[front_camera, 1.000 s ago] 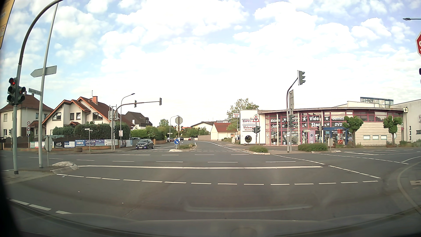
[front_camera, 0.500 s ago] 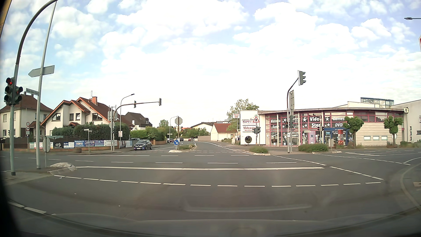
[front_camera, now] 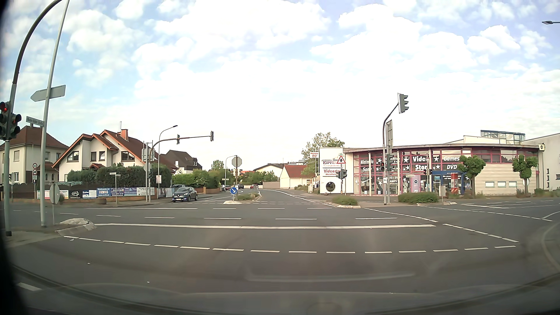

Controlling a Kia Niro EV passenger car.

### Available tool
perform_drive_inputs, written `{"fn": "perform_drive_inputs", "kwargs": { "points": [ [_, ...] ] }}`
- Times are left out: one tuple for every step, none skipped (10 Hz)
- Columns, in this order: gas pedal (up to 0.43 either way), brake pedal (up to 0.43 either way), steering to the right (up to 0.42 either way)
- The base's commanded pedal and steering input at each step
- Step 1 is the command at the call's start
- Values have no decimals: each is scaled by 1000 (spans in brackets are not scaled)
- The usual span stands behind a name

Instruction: Follow the waypoints while adhering to traffic rules and regulations

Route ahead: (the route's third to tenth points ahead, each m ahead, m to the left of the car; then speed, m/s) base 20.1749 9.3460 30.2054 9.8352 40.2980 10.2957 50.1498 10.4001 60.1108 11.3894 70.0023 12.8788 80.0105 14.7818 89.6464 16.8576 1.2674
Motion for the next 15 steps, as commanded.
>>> {"fn": "perform_drive_inputs", "kwargs": {
  "points": [
    [311,30,0],
    [311,30,0],
    [331,30,0],
    [339,30,0],
    [339,30,0],
    [350,30,0],
    [358,30,0],
    [358,30,0],
    [358,30,0],
    [358,30,0],
    [358,30,0],
    [378,30,0],
    [378,30,0],
    [390,30,1],
    [390,30,0]
  ]
}}
